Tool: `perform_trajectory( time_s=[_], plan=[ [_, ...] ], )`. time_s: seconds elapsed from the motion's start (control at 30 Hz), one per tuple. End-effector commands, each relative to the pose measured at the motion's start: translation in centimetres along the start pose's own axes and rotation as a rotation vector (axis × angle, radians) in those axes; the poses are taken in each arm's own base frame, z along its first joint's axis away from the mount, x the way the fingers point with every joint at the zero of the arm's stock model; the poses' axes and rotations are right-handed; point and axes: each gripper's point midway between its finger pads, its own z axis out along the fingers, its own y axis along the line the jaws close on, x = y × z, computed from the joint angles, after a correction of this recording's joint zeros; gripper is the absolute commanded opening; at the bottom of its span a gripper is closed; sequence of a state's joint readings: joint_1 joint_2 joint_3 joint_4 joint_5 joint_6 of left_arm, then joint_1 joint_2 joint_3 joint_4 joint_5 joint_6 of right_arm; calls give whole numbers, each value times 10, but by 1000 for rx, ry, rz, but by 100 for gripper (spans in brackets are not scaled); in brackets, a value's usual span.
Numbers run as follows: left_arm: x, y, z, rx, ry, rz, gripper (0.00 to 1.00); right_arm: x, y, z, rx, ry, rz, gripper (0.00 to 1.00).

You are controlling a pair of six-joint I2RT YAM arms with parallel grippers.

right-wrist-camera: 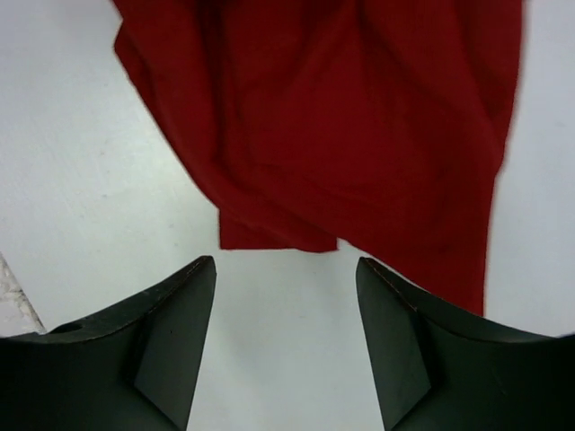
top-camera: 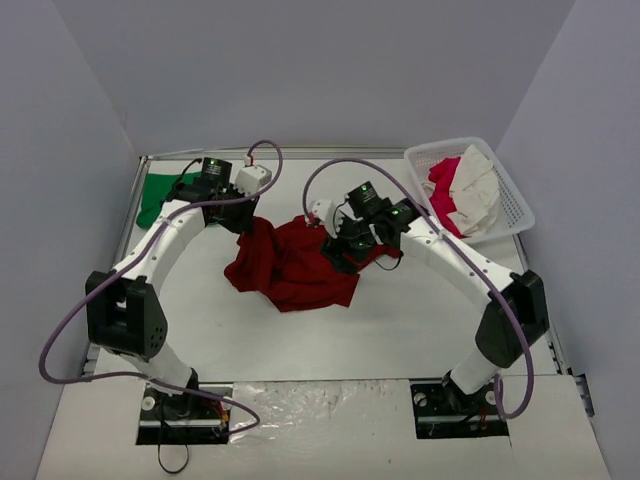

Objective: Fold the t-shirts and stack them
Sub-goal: Flatten out the tshirt

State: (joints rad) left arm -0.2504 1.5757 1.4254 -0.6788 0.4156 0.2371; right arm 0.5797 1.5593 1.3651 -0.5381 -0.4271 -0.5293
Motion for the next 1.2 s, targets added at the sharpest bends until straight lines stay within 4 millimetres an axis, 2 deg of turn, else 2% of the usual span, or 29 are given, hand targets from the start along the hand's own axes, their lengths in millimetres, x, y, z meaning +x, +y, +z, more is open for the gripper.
perform_trajectory(
  time_s=[0.0,0.07,0.2,0.23,0.27,0.37,0.47,0.6,0.7,0.73,0.83,0.87,0.93,0.97,1.03,1.07,1.1,1.17],
  plan=[
    [-19,34,-1,-173,-54,-32,2,10,25,28,-66,107,-59,59],
    [-19,43,1,-209,-47,-46,2,5,44,47,-108,134,-114,60],
    [-18,51,-2,-252,-45,-53,2,2,64,78,-181,167,-162,62],
    [-16,50,-2,-250,-44,-53,2,-2,65,83,-190,164,-174,63],
    [-17,49,-3,-244,-47,-51,2,2,68,94,-206,182,-177,63],
    [-11,47,-2,-235,-42,-53,2,3,69,109,-232,191,-181,65],
    [-6,47,-4,-242,-42,-51,2,16,76,129,-277,232,-170,67],
    [-4,48,-6,-235,-45,-57,2,28,84,144,-281,272,-176,65],
    [-2,49,-5,-228,-41,-57,2,36,78,148,-243,301,-177,10],
    [0,50,-5,-230,-33,-57,2,36,75,145,-231,302,-174,0],
    [1,53,-12,-241,-28,-55,2,20,66,119,-178,251,-169,0],
    [0,54,-15,-240,-32,-52,3,7,59,99,-148,203,-161,0],
    [-4,54,-27,-247,-42,-42,2,-2,49,75,-108,158,-139,0],
    [-6,53,-30,-244,-41,-27,2,-11,33,51,-58,107,-117,0],
    [-12,49,-42,-238,-43,-12,2,-15,17,28,-17,57,-71,0],
    [-14,46,-45,-224,-43,10,2,-20,9,9,12,18,-55,0],
    [-18,40,-48,-200,-51,23,2,-15,-6,-2,47,7,-21,0],
    [-32,36,-56,-196,-71,46,2,-10,-12,-18,82,-11,1,0]
  ],
)
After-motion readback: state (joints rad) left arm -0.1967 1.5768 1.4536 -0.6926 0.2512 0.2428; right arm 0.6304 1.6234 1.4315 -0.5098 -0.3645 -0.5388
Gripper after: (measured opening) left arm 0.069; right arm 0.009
